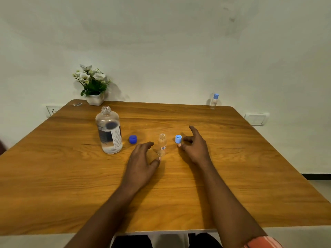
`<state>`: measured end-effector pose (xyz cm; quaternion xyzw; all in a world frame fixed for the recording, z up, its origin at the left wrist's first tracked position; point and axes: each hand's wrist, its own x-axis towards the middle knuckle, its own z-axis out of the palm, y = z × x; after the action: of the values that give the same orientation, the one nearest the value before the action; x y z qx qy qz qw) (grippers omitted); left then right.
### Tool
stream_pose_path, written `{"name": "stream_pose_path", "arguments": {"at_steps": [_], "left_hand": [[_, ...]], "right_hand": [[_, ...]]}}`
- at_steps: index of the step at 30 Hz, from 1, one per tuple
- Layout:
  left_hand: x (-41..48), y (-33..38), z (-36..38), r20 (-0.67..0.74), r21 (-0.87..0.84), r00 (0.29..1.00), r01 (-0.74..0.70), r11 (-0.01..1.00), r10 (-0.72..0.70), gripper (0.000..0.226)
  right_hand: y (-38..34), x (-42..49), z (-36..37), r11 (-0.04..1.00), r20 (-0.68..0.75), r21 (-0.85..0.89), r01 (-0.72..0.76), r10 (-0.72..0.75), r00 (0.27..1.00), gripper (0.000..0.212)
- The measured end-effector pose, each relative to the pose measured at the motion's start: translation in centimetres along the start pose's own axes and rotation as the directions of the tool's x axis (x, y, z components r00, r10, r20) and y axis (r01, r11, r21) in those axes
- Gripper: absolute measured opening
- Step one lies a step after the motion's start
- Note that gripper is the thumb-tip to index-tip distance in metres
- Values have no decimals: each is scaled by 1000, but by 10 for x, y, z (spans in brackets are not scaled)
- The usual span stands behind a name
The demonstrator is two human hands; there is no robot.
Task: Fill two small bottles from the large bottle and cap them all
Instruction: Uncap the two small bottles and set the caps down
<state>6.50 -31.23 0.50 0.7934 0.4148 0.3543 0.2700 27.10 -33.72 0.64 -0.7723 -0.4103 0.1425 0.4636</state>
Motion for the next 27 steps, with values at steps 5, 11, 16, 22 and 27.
{"name": "stream_pose_path", "arguments": {"at_steps": [5,11,16,22,27], "left_hand": [[-28,7,-3,-105,-14,994,-4,1000,3,33],[-44,29,7,-77,13,993,-84,996,85,19],[-47,56,38,41,9,985,-167,986,167,19],[-29,86,78,148,20,972,-186,982,181,23],[8,106,102,169,44,976,-148,988,138,28]], "right_hand": [[1,-18,-9,1000,-12,16,3,-3,1000,81],[7,-42,-25,999,33,-26,28,-27,999,74],[14,-50,-46,999,55,7,53,-53,997,64],[30,-42,-69,998,19,52,26,-27,999,58],[47,-15,-94,998,-81,56,-6,10,997,51]]}}
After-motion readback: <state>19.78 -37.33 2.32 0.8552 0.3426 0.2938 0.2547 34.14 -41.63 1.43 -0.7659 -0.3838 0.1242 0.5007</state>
